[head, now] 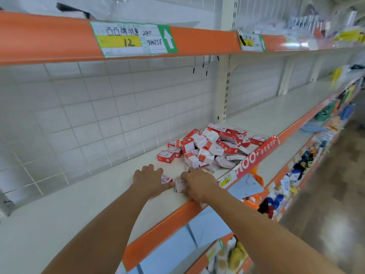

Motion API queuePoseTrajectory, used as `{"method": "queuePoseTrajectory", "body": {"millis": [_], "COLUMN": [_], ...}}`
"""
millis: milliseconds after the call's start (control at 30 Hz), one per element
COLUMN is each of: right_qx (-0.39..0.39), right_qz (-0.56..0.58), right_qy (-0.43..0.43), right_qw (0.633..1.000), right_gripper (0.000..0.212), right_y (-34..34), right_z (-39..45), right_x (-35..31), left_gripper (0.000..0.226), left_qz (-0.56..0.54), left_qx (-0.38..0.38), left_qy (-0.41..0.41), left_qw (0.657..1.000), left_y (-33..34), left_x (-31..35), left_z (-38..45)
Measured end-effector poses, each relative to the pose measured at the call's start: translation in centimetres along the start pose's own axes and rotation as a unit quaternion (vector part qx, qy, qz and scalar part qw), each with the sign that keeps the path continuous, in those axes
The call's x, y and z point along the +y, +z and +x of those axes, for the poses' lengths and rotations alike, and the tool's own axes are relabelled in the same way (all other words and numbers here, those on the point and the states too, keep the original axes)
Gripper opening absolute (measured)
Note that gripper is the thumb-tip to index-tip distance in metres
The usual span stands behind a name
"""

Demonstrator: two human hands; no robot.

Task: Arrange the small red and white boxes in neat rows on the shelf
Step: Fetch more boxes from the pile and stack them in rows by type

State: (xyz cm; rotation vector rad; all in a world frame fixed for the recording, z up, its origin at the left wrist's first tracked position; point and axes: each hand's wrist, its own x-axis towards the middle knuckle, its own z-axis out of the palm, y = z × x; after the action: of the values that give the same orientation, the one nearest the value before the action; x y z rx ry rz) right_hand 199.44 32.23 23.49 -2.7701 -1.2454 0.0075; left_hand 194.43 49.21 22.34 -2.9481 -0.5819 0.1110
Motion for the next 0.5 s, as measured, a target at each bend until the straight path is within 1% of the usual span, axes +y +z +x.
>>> {"method": "queuePoseTrajectory", "body": {"millis": [67, 133, 200, 300, 400, 500], "right_qx": [0.004, 0.011, 0.013, 0.015, 0.018, 0.016], "right_qz": [0.022, 0.035, 0.035, 0.021, 0.017, 0.013], "right_qy": [0.009, 0.026, 0.043, 0.061, 0.071, 0.072], "right_qw": [1.000, 0.999, 0.998, 0.998, 0.997, 0.997], "right_gripper": [0.038, 0.035, 0.033, 0.030, 0.029, 0.029], "right_y": [0.1, 0.1, 0.3, 0.6, 1.0, 1.3], "right_z": [0.0, 0.0, -0.2, -0.6, -1.2, -1.6], "right_x": [-1.1, -2.1, -3.1, -4.2, -4.9, -5.6], "left_gripper": [0.081, 0.075, 0.064, 0.050, 0.039, 0.036], "left_qz": [-0.006, -0.006, -0.021, -0.073, -0.126, -0.154], "left_qx": [-0.031, -0.040, -0.024, 0.025, 0.059, 0.070], "left_qy": [-0.009, 0.006, 0.047, 0.098, 0.091, 0.067], "left_qw": [0.999, 0.999, 0.998, 0.992, 0.986, 0.983], "left_y": [-0.2, -0.4, -0.4, 0.1, 0.8, 1.4], "left_x": [-1.4, -2.6, -3.5, -3.8, -3.8, -4.5], "left_z": [-1.2, -2.3, -3.3, -4.5, -5.7, -7.0]}}
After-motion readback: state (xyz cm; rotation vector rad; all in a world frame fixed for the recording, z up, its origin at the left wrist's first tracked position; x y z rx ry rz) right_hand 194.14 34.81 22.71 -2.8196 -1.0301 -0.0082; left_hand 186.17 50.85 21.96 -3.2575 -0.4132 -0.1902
